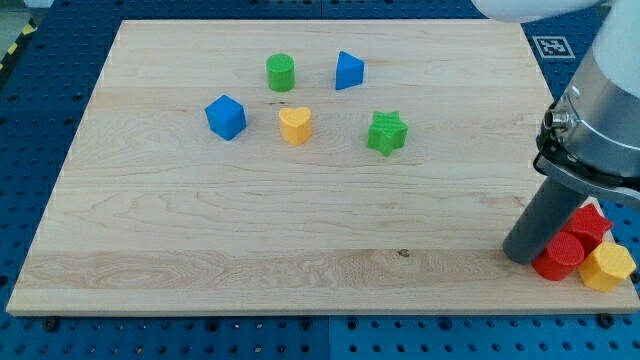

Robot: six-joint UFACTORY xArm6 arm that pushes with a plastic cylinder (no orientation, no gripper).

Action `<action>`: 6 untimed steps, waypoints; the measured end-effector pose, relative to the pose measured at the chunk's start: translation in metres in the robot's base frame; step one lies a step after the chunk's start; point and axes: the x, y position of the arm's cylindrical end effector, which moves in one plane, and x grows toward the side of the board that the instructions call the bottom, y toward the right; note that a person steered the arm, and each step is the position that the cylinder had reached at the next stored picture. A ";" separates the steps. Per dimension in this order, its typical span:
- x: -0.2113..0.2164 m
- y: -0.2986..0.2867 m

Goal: Move your arm towards the yellow heart

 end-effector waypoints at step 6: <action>-0.096 -0.203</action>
